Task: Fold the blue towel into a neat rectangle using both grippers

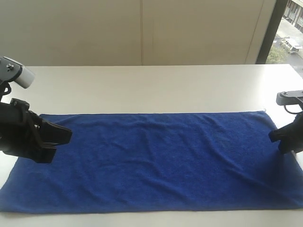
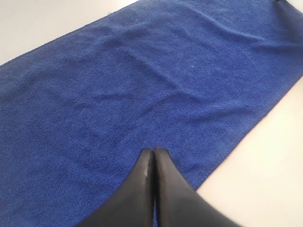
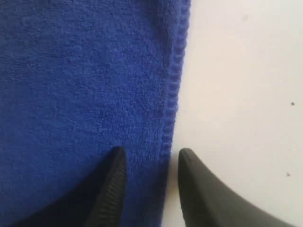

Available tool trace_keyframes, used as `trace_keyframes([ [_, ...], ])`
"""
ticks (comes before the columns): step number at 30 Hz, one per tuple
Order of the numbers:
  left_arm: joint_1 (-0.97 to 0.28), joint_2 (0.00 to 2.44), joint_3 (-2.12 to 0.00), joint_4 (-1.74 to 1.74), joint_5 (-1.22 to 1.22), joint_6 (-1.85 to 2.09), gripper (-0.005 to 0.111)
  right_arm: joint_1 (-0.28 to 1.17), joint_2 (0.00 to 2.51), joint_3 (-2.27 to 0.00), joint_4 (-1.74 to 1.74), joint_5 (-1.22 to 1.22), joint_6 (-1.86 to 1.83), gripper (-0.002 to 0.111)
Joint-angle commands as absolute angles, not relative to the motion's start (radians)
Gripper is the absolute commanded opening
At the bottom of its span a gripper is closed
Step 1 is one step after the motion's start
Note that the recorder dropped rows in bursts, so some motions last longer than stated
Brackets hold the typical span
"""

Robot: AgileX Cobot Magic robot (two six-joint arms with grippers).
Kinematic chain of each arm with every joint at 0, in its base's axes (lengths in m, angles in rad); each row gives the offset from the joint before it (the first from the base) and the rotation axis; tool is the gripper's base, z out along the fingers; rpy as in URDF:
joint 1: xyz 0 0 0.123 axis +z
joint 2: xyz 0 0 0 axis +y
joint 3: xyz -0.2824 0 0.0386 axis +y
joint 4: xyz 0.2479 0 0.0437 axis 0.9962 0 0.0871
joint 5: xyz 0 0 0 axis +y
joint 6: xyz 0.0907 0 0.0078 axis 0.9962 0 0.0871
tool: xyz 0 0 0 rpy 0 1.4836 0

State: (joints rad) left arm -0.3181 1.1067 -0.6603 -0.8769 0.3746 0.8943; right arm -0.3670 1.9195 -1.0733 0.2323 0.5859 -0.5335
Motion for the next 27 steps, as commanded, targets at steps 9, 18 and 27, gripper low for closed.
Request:
trace_keyframes([
  [9,-0.323,1.105,-0.664,-0.911,0.382,0.896,0.000,-0.368,1.944,-1.057,0.234,0.589,-0.521,0.027],
  [18,-0.323,1.105,-0.664,-0.911,0.382,0.896,0.000,-0.368,1.974,-1.057,0.192,0.612,-0.481,0.012],
  [27,-0.323,1.105,-0.664,-0.911,0.382,0.896,0.000,-0.411,1.953,-1.118,-0.227,0.660,-0.101,0.000],
])
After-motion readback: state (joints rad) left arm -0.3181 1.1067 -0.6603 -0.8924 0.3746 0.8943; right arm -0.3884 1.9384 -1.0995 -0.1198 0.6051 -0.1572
